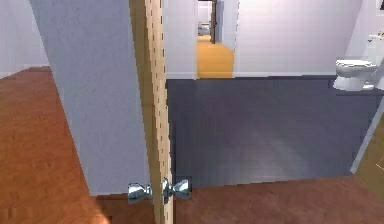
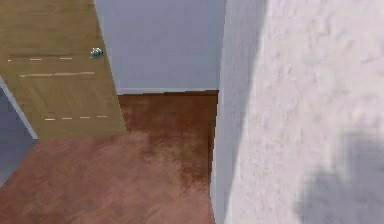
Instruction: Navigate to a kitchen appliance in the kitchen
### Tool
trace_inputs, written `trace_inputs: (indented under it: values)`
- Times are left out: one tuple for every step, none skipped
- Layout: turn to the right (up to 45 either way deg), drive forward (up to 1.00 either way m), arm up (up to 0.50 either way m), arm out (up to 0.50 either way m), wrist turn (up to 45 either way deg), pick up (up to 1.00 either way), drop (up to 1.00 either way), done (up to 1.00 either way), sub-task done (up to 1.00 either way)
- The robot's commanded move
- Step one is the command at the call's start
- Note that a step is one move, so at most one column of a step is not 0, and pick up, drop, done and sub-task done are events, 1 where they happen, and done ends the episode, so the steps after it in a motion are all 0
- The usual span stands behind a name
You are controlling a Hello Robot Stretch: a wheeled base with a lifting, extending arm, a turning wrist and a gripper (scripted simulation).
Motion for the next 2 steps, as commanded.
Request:
trace_inputs:
  values:
    - [-3.0, 0.0, 0.0, 0.0, 0.0, 0.0, 0.0, 0.0, 0.0]
    - [0.0, 0.05, 0.0, 0.0, 0.0, 0.0, 0.0, 0.0, 0.0]
